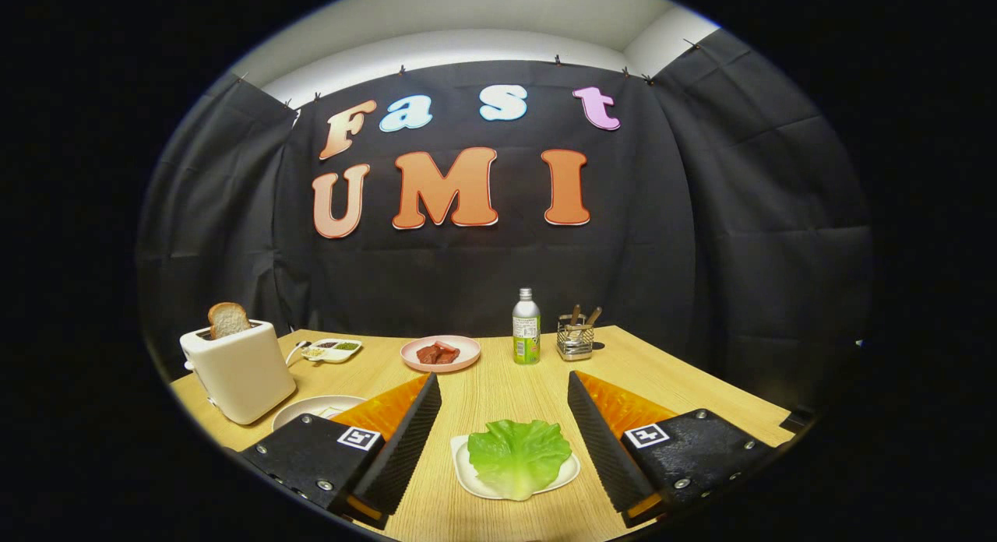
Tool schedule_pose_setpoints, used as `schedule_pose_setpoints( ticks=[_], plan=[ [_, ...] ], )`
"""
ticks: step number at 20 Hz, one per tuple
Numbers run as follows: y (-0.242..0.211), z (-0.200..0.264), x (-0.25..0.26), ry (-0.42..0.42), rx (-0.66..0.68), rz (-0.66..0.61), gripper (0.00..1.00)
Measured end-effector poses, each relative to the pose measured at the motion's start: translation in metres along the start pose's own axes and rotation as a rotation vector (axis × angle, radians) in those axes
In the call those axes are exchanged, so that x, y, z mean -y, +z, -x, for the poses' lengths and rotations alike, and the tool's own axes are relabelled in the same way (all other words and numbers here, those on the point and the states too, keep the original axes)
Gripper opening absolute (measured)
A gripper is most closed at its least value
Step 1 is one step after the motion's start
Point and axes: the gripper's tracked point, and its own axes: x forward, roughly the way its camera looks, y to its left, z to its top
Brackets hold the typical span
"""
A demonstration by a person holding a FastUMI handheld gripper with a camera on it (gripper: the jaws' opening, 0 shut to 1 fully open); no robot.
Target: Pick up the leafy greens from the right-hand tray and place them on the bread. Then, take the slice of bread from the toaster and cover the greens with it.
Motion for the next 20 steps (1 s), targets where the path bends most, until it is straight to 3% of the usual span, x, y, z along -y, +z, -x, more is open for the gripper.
schedule_pose_setpoints(
  ticks=[20],
  plan=[
    [-0.133, -0.067, 0.005, -0.002, -0.475, 0.098, 0.99]
  ],
)
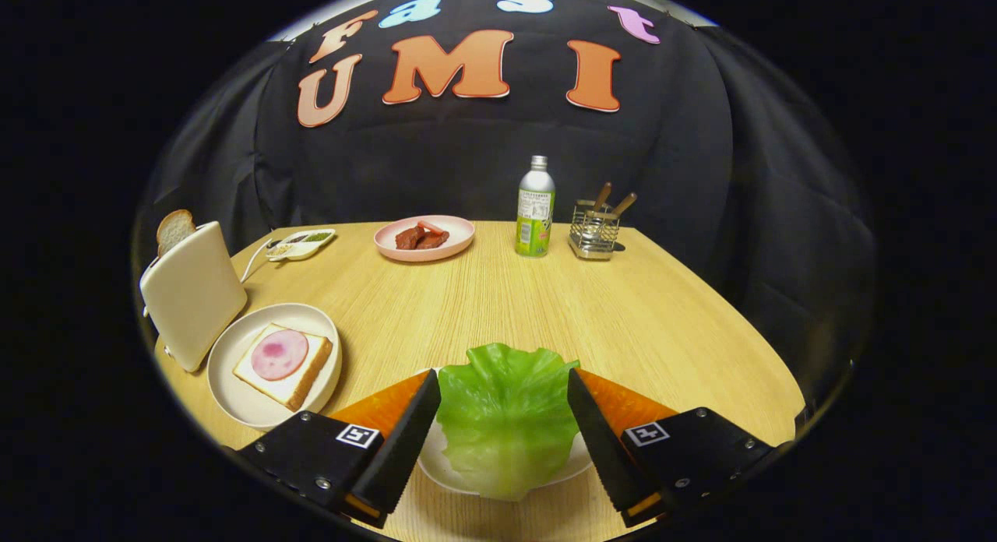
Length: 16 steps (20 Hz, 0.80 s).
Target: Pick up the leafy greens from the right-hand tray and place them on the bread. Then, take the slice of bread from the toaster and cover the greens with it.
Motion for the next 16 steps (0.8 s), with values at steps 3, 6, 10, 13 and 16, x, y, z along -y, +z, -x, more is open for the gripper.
schedule_pose_setpoints(
  ticks=[3, 6, 10, 13, 16],
  plan=[
    [-0.015, -0.008, 0.000, 0.001, -0.054, -0.007, 0.99],
    [-0.024, -0.013, 0.000, -0.001, -0.084, -0.007, 0.99],
    [-0.029, -0.013, -0.003, 0.010, -0.115, -0.013, 0.99],
    [-0.033, -0.013, -0.007, 0.027, -0.128, -0.016, 0.91],
    [-0.034, -0.014, -0.010, 0.046, -0.131, -0.015, 0.78]
  ],
)
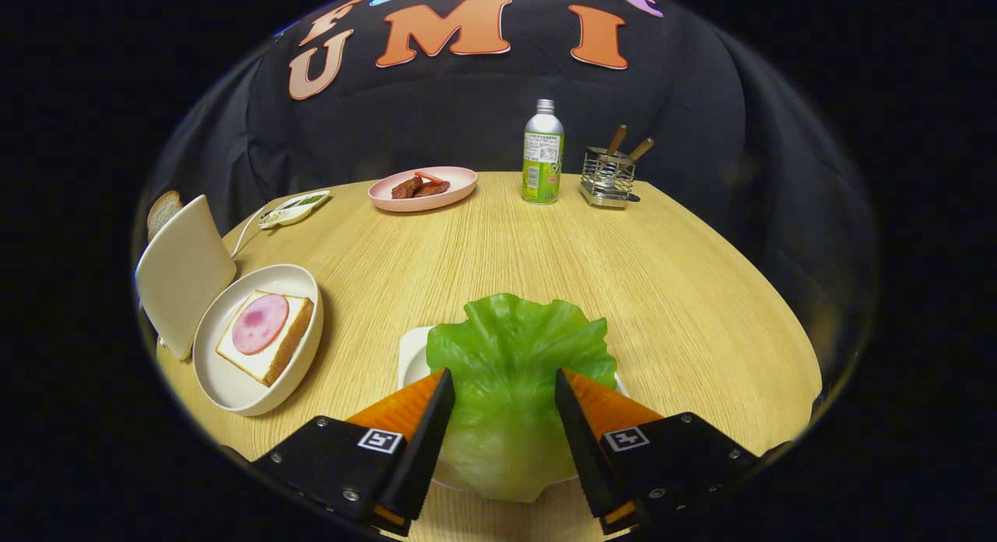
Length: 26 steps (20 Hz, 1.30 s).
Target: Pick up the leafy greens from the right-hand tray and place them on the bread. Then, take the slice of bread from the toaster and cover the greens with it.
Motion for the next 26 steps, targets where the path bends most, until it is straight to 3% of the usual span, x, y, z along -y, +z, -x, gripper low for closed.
schedule_pose_setpoints(
  ticks=[4, 8, 9, 11, 14, 26],
  plan=[
    [0.000, -0.001, -0.004, 0.010, 0.007, 0.009, 0.63],
    [0.002, -0.002, -0.008, 0.008, 0.019, 0.028, 0.32],
    [0.003, -0.003, -0.006, -0.003, 0.021, 0.026, 0.17],
    [0.006, -0.001, -0.005, -0.008, 0.022, 0.004, 0.03],
    [0.024, 0.008, 0.002, -0.037, 0.069, -0.011, 0.01],
    [0.060, 0.042, -0.046, 0.036, 0.141, 0.042, 0.01]
  ],
)
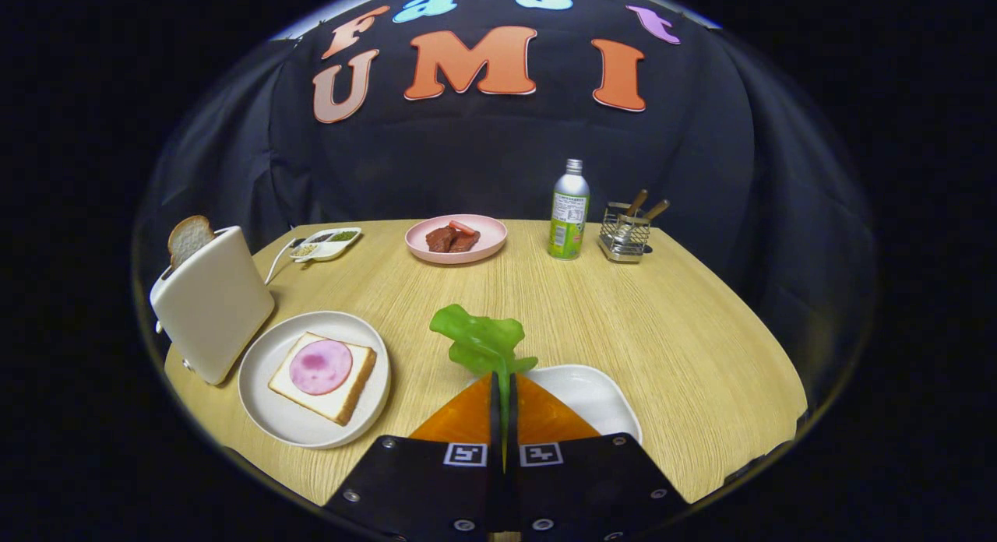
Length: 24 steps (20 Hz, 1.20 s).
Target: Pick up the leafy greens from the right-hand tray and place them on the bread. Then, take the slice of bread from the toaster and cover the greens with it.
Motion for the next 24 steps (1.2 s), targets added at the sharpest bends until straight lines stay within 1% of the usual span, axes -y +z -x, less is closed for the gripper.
schedule_pose_setpoints(
  ticks=[10, 24],
  plan=[
    [0.014, 0.007, -0.065, 0.092, 0.015, 0.055, 0.01],
    [0.008, -0.001, -0.149, 0.212, -0.005, 0.115, 0.01]
  ],
)
